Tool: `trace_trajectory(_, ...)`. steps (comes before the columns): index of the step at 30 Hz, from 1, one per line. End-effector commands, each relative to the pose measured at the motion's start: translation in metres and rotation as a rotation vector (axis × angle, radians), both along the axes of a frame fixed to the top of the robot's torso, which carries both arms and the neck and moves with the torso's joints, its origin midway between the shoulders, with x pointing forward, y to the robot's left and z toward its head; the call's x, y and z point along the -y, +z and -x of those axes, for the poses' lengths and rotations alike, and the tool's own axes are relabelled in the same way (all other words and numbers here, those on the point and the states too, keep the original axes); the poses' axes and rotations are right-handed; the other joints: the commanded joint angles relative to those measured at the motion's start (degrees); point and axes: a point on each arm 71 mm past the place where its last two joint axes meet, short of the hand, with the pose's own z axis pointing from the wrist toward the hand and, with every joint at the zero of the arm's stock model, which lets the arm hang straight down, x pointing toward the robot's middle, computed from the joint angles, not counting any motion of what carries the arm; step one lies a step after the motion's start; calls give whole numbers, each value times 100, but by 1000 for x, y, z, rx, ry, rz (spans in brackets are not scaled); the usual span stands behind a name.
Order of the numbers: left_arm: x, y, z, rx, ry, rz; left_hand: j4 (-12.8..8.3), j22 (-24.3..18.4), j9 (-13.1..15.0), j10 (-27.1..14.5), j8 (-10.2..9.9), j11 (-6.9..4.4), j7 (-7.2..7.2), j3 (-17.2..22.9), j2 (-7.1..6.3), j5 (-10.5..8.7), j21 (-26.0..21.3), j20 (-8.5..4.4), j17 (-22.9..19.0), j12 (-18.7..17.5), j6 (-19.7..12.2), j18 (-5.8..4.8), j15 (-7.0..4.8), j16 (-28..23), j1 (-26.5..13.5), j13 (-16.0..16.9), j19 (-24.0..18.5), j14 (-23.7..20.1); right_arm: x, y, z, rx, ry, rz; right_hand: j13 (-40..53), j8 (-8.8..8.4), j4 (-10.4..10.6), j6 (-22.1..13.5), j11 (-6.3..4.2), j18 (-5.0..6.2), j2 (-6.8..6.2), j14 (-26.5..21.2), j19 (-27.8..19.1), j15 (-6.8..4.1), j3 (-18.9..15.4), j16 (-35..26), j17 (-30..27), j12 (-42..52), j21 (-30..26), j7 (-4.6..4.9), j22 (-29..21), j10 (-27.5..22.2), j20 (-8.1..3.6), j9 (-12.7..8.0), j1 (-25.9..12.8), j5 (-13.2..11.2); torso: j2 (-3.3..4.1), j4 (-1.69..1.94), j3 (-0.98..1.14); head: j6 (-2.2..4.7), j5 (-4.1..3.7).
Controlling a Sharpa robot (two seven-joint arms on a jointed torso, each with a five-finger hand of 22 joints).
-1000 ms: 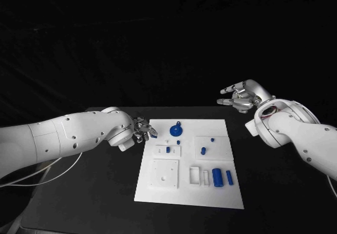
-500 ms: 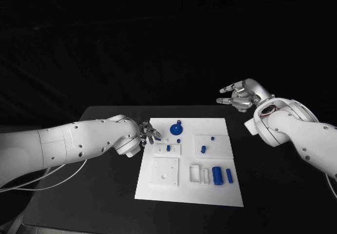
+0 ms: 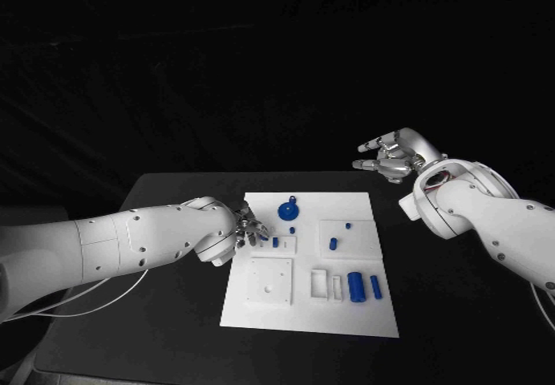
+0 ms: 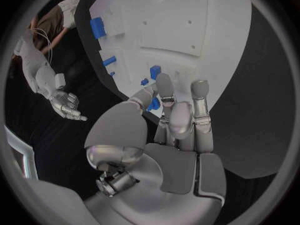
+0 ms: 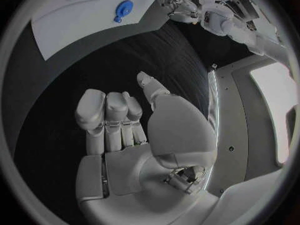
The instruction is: Assemble the parts on the task board
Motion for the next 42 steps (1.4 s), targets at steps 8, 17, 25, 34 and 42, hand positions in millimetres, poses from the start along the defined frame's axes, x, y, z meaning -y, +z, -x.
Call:
trace_trajectory(8,-1,-5,1,-33,-39,-51,-26,96,561,258,18,-76,-473,49,14,102,33,-1,-3,18,517,60,3,27,48,-15,-2,49,-1,0,1,-5,12,5,-4,-3,15,5,-20,106,17,9,123,18,32,-14,1,-26,-26,7,734,-20,19,5,-5,7,-2,1,0,-18,-1)
trace_trajectory(17,-2,-6,1,-39,-49,-67,-39,97,576,259,33,-78,-476,64,4,151,40,4,8,31,517,65,3,38,29,-22,-3,49,0,-1,1,-6,11,6,-4,-3,7,1,-21,106,20,7,124,17,42,-20,-3,-27,-26,8,734,-23,18,5,-8,82,-1,-7,6,-28,-1)
trace_trajectory(25,-4,-8,0,-47,-53,-80,-50,96,584,258,39,-78,-475,78,2,176,43,8,10,31,514,67,4,41,23,-31,-10,48,0,-1,1,-7,11,7,-4,-3,7,1,-21,106,20,7,124,17,42,-20,-3,-27,-26,8,734,-23,18,5,-8,82,-1,-5,6,-36,-2)
trace_trajectory(34,-5,-11,-1,-54,-51,-89,-50,96,584,258,39,-78,-475,78,2,176,43,8,10,31,514,67,4,41,23,-31,-10,48,0,-1,1,-7,11,7,-4,-3,8,3,-22,105,16,7,125,17,43,-20,-3,-27,-23,9,735,-22,18,5,-19,89,0,-8,5,-37,-7)
trace_trajectory(42,-6,-13,-1,-67,-57,-94,-50,96,584,258,39,-78,-475,78,2,176,43,8,10,31,514,67,4,41,23,-31,-10,48,1,-2,1,-8,11,8,-4,-3,8,3,-22,105,16,7,125,17,43,-20,-3,-27,-23,9,735,-22,18,5,-19,89,1,-3,6,-52,-17)
